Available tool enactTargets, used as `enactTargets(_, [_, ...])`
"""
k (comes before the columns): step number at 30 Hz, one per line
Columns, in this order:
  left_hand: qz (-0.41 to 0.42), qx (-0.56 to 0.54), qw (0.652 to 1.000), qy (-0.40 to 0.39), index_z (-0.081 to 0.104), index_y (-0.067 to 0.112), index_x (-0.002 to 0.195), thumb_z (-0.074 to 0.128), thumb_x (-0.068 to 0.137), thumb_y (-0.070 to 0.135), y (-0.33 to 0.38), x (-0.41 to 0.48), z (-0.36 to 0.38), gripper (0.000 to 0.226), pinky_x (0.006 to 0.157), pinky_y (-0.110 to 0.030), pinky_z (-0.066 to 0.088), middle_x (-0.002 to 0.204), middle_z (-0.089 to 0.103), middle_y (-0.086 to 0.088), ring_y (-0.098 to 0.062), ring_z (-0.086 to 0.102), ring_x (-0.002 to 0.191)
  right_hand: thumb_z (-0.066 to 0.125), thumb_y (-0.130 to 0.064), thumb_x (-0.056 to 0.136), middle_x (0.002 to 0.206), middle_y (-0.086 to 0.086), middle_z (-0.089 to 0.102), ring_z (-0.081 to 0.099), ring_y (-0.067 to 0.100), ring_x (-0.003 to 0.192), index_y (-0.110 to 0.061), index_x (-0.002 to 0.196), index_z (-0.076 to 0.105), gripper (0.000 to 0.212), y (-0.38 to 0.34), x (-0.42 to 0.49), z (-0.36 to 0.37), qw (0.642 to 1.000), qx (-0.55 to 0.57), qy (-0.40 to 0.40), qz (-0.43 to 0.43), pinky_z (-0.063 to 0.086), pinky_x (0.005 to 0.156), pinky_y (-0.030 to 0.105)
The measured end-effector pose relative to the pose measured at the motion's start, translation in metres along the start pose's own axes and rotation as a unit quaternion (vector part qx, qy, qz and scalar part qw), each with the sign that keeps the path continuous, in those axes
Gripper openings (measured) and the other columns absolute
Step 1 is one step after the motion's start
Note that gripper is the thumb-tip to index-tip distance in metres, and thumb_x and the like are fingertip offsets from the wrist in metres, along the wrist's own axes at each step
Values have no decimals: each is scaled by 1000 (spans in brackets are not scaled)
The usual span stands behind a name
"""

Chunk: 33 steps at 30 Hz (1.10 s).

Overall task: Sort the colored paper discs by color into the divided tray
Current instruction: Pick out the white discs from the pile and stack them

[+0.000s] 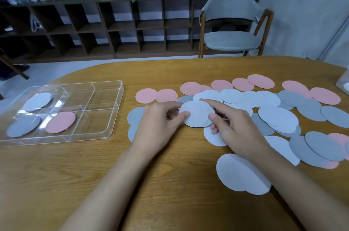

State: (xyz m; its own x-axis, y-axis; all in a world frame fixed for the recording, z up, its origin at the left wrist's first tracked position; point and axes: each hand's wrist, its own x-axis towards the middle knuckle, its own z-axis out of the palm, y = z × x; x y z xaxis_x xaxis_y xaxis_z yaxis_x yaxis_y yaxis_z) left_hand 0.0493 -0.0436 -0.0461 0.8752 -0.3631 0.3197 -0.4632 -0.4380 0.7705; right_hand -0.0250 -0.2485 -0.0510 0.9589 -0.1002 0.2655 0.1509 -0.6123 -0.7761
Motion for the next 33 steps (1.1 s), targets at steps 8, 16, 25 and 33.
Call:
enactTargets(8, [5,-13,1000,26,80,30,111,81,88,25,6,-5,12,23,65,-16,49,71,69,10,-4,63,65,52,-24,106,81,-5,63,59,13,81,-34,144,58,39,-5,-1,-2,1000,-16,-18,-16,47,73,26])
enactTargets(16, [86,43,995,14,63,33,122,86,82,36,15,-9,15,46,65,-13,41,103,59,18,-14,57,75,59,-21,101,88,4,68,58,14,83,-30,127,67,28,9,9,-25,997,-64,46,-7,44,71,20])
enactTargets(25, [149,150,964,-161,59,33,140,70,86,64,15,-15,41,63,102,-33,45,134,63,20,-6,50,117,58,-19,101,95,-1,70,58,11,89,-30,128,66,30,16,14,-31,994,-72,84,20,47,78,23])
enactTargets(33, [223,204,943,-136,67,32,120,41,103,58,18,-15,32,41,73,-40,55,102,74,12,-13,63,97,59,-21,101,92,4,70,59,13,84,-30,129,67,31,19,14,-25,995,-66,71,14,44,75,18])
